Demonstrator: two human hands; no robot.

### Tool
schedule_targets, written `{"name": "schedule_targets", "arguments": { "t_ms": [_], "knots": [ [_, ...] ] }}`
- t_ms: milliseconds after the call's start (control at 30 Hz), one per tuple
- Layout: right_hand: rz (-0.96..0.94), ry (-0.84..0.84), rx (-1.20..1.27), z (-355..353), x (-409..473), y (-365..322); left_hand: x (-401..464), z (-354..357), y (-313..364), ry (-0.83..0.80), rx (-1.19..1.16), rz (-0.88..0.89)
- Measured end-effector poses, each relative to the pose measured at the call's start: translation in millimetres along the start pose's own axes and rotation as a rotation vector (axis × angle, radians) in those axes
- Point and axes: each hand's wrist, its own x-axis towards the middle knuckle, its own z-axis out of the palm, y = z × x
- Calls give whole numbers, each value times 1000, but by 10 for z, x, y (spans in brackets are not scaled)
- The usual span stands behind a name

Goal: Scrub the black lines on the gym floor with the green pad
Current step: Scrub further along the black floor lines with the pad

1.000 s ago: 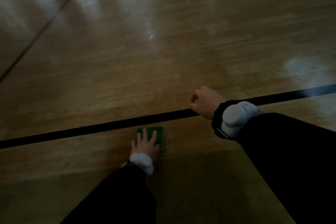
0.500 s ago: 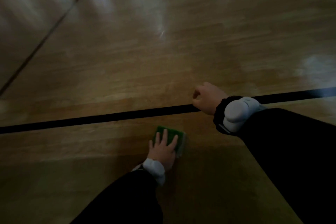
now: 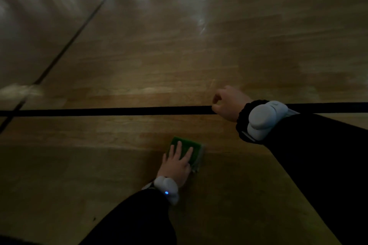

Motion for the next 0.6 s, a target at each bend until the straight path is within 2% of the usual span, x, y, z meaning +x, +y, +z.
{"name": "schedule_targets", "arguments": {
  "t_ms": [267,433,600],
  "knots": [
    [-27,-4,-14,77,9,-125,-55,43,-1269,18,-270,-479],
    [-30,-13,-15,72,17,-39,62,22,-1218,26,-323,-532],
    [6,-1,-26,13,-17,124,142,4,-1225,38,-276,-538]
  ]
}}
